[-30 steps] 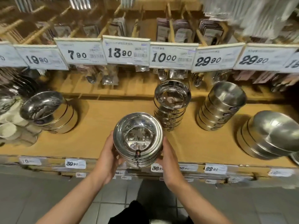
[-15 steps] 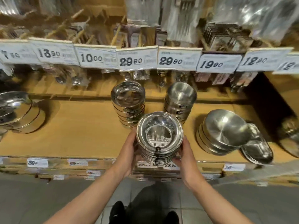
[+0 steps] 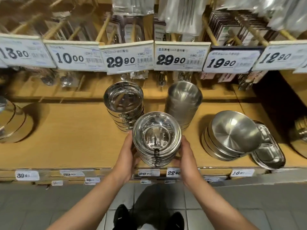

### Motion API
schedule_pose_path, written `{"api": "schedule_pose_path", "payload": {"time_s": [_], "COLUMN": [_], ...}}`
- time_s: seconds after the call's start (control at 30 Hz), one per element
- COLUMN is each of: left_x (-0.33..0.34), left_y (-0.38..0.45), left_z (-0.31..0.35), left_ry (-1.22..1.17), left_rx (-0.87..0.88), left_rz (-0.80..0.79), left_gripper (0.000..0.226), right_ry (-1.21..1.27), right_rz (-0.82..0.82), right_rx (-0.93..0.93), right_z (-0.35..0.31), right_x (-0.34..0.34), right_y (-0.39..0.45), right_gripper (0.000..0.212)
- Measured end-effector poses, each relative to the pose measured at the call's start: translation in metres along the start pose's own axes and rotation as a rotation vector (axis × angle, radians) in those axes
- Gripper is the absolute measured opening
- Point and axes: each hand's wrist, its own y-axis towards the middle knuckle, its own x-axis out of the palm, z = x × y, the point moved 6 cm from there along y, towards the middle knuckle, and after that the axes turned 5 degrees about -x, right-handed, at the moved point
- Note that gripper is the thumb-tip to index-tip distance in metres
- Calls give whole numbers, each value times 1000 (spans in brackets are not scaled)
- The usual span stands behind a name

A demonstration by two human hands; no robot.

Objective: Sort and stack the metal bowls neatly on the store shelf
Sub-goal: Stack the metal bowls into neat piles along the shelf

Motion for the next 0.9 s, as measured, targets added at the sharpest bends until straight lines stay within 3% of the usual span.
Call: {"api": "schedule_pose_path", "payload": {"time_s": [0.17,0.4,0.57,0.67,0.83,0.9], "left_x": [-11,-31,42,96,157,173], "left_y": [2,-37,-64,-65,-47,-32], "left_z": [-3,-65,-99,-96,-70,-64], "left_ry": [-11,84,88,136,155,141], "left_rx": [-15,-137,-168,-54,51,47], "left_rz": [-3,251,222,150,141,133], "left_gripper": [39,35,28,29,22,22], "right_ry": [27,134,163,92,-52,-91], "right_rz": [83,316,378,378,374,335], "right_rx": [69,182,160,151,98,87], "right_z": [-3,10,6,-7,-29,-34], "right_x": [-2,-61,-153,-203,-243,-245], "right_y": [-2,-40,-77,-78,-64,-54], "right_gripper": [39,29,32,31,37,30]}}
